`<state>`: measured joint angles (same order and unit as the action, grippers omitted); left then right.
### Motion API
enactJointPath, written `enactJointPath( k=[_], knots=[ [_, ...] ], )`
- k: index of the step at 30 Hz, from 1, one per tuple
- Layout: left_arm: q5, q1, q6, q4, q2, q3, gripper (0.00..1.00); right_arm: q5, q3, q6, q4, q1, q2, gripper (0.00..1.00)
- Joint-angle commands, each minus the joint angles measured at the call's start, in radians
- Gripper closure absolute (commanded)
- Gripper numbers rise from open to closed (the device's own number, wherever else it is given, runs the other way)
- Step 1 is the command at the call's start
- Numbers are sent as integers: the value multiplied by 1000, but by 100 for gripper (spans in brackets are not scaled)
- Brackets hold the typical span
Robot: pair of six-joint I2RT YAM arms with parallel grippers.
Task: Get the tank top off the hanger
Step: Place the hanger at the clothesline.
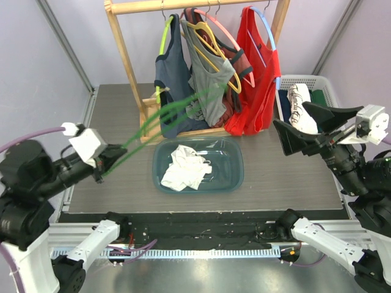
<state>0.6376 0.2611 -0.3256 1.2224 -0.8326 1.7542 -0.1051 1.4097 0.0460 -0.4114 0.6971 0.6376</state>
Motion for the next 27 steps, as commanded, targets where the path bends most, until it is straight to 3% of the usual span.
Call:
enactJointPath(
  k=[1, 8, 15, 19, 27],
  knots=[
    [-343, -25, 102, -141, 18, 120, 100, -70, -15, -44, 60, -2, 62, 0],
    [-565, -26, 178, -247, 59, 172, 100, -41, -54, -95, 56, -1, 82, 0],
    [-682, -26, 249, -259, 43, 38, 100, -15, -66, -135, 54, -2, 108, 0],
    [-696, -26, 321, -215, -40, -18, 99, 2, -67, -149, 52, -1, 114, 0],
    [-708, -26, 402, -141, -275, 152, 100, 5, -71, -144, 46, -1, 103, 0]
  ],
)
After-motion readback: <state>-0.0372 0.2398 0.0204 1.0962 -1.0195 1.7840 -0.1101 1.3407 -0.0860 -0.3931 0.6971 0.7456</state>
